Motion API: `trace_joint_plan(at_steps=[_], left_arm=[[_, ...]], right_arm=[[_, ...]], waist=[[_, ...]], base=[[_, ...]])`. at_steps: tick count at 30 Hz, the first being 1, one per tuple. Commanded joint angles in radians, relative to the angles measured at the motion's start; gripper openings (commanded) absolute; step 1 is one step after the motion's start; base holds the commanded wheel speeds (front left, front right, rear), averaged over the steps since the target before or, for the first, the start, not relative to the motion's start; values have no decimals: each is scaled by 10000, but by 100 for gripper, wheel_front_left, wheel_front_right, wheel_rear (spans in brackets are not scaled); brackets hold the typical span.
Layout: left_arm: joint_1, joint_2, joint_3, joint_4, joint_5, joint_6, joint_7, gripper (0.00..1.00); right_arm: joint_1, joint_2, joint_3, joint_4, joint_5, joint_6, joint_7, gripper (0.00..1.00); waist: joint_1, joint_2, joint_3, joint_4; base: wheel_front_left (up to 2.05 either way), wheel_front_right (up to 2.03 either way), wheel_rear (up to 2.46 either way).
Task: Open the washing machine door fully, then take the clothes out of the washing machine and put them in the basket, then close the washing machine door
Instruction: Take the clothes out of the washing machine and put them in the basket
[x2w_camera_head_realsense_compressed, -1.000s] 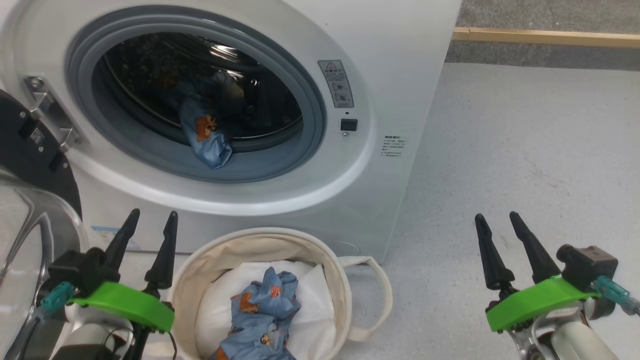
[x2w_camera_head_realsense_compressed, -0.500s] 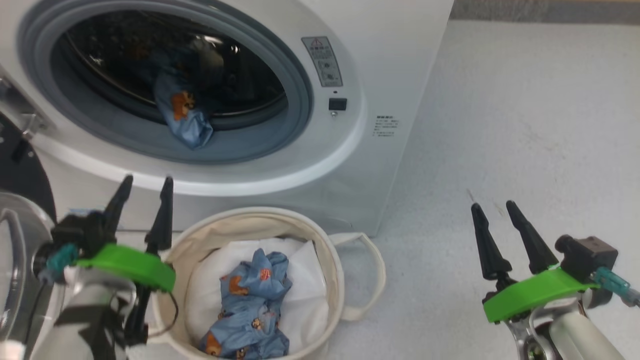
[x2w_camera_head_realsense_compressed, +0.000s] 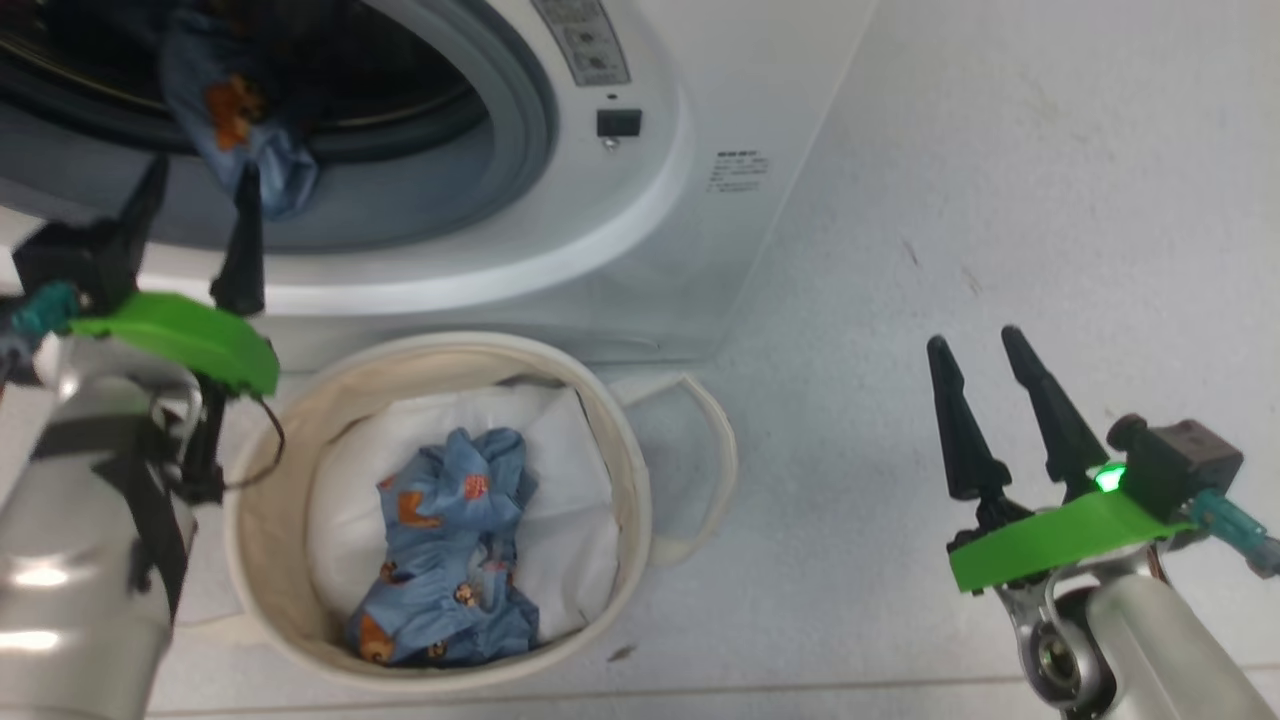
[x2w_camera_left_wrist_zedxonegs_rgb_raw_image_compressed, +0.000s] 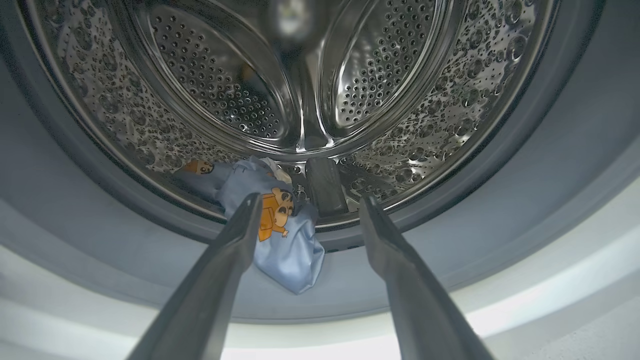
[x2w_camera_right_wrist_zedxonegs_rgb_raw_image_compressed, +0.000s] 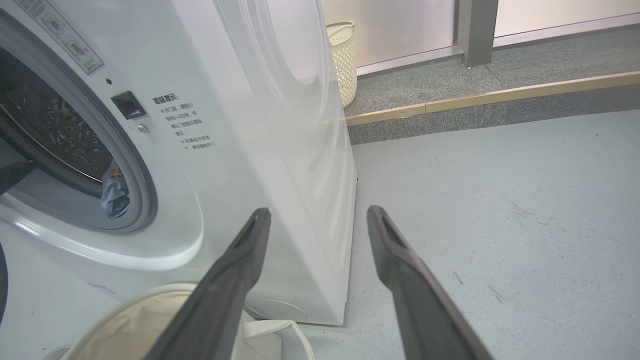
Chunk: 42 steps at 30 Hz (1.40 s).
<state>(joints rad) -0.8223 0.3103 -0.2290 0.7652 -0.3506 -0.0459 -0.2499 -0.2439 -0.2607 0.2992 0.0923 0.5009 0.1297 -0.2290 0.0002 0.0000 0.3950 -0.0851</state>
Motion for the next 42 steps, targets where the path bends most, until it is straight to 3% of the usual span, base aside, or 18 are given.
trace_joint_plan(at_steps=[1, 13, 17, 23, 24, 31, 42], left_arm=[[-419, 475, 386, -149, 98, -31, -118, 100], [-2263, 948, 697, 1682, 922, 125, -118, 100], [-2723, 1000, 844, 2487, 997, 550, -118, 100], [-3353, 883, 729, 3866, 1048, 687, -110, 100], [-3440, 867, 691, 3920, 1077, 680, -112, 0], [-3333, 660, 752, 3322, 1025, 476, -116, 0], [-1173, 341, 1386, 910, 724, -343, -117, 0]], right_arm=[[-162, 9, 93, -372, -85, 10, -95, 100], [-268, 327, 27, -826, -418, 10, -163, 100], [-242, 399, -61, -904, -493, 10, -184, 100], [-244, 493, -63, -926, -567, 10, -210, 100], [-247, 494, -66, -923, -572, 10, -213, 100], [-298, 475, -45, -828, -546, 10, -231, 100], [-376, 336, 227, -225, -126, 10, -282, 100]], waist=[[-2, 0, 512, -303], [-2, 0, 1857, -1000], [-2, 0, 2124, -1045], [-2, 0, 2216, -1031], [-2, 0, 2216, -1014], [-2, 0, 1991, -843], [-2, 0, 87, -285]], base=[[0, 0, 0], [0, 0, 0], [0, 0, 0], [0, 0, 0], [0, 0, 0], [0, 0, 0], [0, 0, 0]])
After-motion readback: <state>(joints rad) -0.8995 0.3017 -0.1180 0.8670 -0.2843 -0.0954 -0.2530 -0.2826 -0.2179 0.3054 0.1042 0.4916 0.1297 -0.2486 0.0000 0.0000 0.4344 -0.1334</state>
